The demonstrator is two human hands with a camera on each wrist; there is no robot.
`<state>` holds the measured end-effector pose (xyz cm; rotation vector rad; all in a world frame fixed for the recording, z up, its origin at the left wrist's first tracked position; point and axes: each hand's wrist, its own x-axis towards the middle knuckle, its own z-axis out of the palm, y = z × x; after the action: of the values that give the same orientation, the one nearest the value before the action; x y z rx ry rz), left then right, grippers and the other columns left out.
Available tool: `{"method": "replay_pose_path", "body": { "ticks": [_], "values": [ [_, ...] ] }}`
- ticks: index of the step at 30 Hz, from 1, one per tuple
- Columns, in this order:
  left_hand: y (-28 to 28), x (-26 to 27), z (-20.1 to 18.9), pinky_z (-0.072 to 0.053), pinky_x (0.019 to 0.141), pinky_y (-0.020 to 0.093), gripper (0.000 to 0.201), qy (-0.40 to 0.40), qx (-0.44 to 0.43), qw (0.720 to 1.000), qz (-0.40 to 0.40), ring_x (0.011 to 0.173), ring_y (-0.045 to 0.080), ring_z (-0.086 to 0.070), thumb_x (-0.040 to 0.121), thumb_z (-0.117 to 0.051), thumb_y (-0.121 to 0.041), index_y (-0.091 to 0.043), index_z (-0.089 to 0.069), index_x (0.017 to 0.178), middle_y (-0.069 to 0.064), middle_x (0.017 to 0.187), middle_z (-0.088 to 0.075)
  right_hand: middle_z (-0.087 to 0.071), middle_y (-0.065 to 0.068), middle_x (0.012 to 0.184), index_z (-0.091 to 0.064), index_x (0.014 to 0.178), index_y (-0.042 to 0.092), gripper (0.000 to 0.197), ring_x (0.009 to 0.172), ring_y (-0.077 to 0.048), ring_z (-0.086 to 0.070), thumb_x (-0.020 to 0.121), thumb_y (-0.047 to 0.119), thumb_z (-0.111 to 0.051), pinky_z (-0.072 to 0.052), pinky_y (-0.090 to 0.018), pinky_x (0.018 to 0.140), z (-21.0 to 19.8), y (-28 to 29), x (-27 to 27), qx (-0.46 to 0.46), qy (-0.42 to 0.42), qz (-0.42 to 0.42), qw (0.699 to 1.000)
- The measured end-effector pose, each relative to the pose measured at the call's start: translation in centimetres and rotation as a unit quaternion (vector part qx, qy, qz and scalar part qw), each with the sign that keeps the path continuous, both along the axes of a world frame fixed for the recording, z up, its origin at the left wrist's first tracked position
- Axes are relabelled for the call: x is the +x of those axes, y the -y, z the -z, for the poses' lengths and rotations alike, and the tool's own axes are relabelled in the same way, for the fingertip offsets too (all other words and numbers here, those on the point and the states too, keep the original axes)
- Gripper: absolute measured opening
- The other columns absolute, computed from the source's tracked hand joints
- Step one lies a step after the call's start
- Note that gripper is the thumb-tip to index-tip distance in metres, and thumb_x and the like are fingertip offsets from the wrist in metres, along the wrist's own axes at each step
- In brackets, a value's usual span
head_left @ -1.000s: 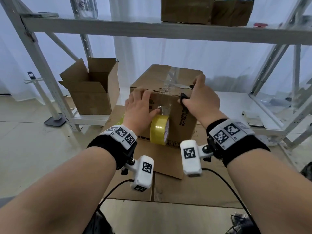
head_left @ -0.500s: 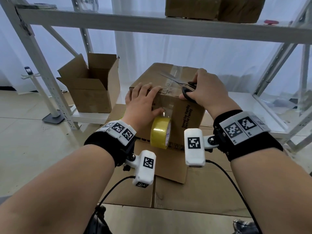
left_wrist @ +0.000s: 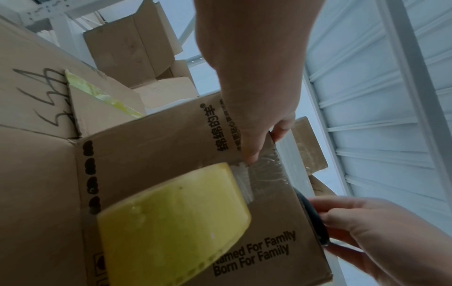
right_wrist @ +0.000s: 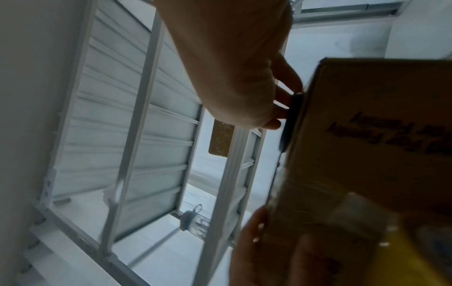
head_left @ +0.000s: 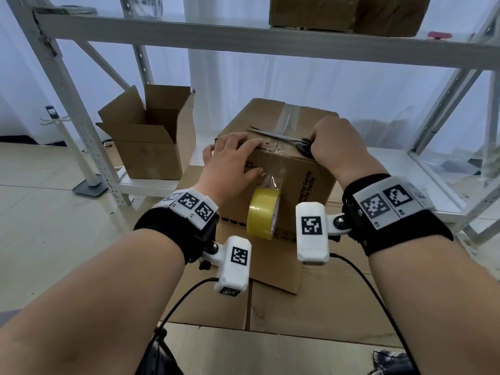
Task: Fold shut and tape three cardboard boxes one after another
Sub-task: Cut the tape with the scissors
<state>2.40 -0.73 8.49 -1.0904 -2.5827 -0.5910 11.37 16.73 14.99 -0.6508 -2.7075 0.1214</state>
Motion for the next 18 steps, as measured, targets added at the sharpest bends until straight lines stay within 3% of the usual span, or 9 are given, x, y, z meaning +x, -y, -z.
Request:
{"method": "replay_pose_path", "body": {
  "ticks": [2, 4, 6, 9, 12, 15, 18],
  "values": [
    [0.4, -0.2, 0.2, -0.012, 0.113, 0.048, 0.063, 0.018, 0.014, 1.0, -0.011, 0.14, 0.026, -0.016, 0.088, -0.06, -0.042, -0.035, -0.032, 0.144, 0.002, 0.152, -0.022, -0.065, -0.01, 0.093, -0.066, 0.101, 0.006, 0.023, 0.094, -0.032, -0.057, 0.093, 0.012, -0.045, -0.041, -0.037, 0.079, 1.0, 0.7, 0.5, 0.077, -0.117, -0.011, 0.99],
    [0.8, -0.1, 0.5, -0.015, 0.113, 0.051, 0.069, 0.035, 0.036, 0.998, -0.034, 0.14, 0.03, -0.015, 0.087, -0.062, -0.041, -0.031, -0.027, 0.146, 0.006, 0.153, -0.015, -0.069, -0.01, 0.098, -0.067, 0.105, 0.008, 0.025, 0.094, -0.03, -0.062, 0.096, 0.022, -0.049, -0.042, -0.04, 0.088, 2.7, 2.1, 0.9, 0.11, -0.203, -0.132, 0.964],
    [1.4, -0.2, 0.7, -0.02, 0.112, 0.048, 0.073, 0.067, 0.11, 0.99, -0.063, 0.137, 0.031, -0.02, 0.085, -0.066, -0.039, -0.025, -0.026, 0.144, 0.011, 0.148, -0.018, -0.069, -0.011, 0.106, -0.065, 0.113, 0.008, 0.032, 0.099, -0.028, -0.063, 0.092, 0.031, -0.057, -0.044, -0.043, 0.094, 4.9, 3.1, 1.0, 0.141, -0.174, -0.223, 0.949],
    [2.6, -0.9, 1.4, -0.038, 0.102, 0.037, 0.052, 0.152, 0.236, 0.954, -0.104, 0.116, 0.027, -0.044, 0.084, -0.067, -0.041, -0.011, -0.043, 0.118, 0.009, 0.122, -0.042, -0.054, -0.011, 0.136, -0.049, 0.137, 0.012, 0.06, 0.127, -0.027, -0.048, 0.089, 0.046, -0.06, -0.024, -0.043, 0.112, 6.9, 3.0, 0.7, 0.157, -0.064, -0.174, 0.97],
    [2.7, -0.1, 1.7, -0.053, 0.086, 0.041, 0.046, 0.324, 0.176, 0.928, -0.054, 0.088, 0.023, -0.064, 0.09, -0.053, -0.054, -0.008, -0.06, 0.094, 0.005, 0.091, -0.066, -0.036, -0.005, 0.151, -0.027, 0.149, 0.022, 0.071, 0.138, -0.024, -0.031, 0.09, 0.053, -0.052, -0.013, -0.04, 0.114, 6.9, 2.7, 0.5, 0.159, -0.011, -0.125, 0.979],
    [1.7, 1.3, 1.5, -0.054, 0.087, 0.037, 0.048, 0.433, 0.143, 0.89, -0.005, 0.09, 0.021, -0.067, 0.093, -0.049, -0.052, -0.008, -0.068, 0.093, 0.006, 0.091, -0.071, -0.039, -0.002, 0.148, -0.03, 0.148, 0.024, 0.07, 0.133, -0.026, -0.035, 0.089, 0.053, -0.055, -0.019, -0.041, 0.109, 6.7, 3.0, 0.0, 0.155, -0.015, -0.116, 0.981],
    [0.9, 2.2, 1.0, -0.057, 0.081, 0.037, 0.032, 0.493, 0.162, 0.855, 0.003, 0.085, 0.023, -0.068, 0.092, -0.058, -0.039, -0.008, -0.068, 0.094, 0.008, 0.091, -0.071, -0.042, -0.001, 0.144, -0.033, 0.146, 0.022, 0.069, 0.128, -0.027, -0.038, 0.089, 0.053, -0.055, -0.023, -0.041, 0.106, 6.6, 3.3, -0.4, 0.167, -0.007, -0.089, 0.982]
  ]
}}
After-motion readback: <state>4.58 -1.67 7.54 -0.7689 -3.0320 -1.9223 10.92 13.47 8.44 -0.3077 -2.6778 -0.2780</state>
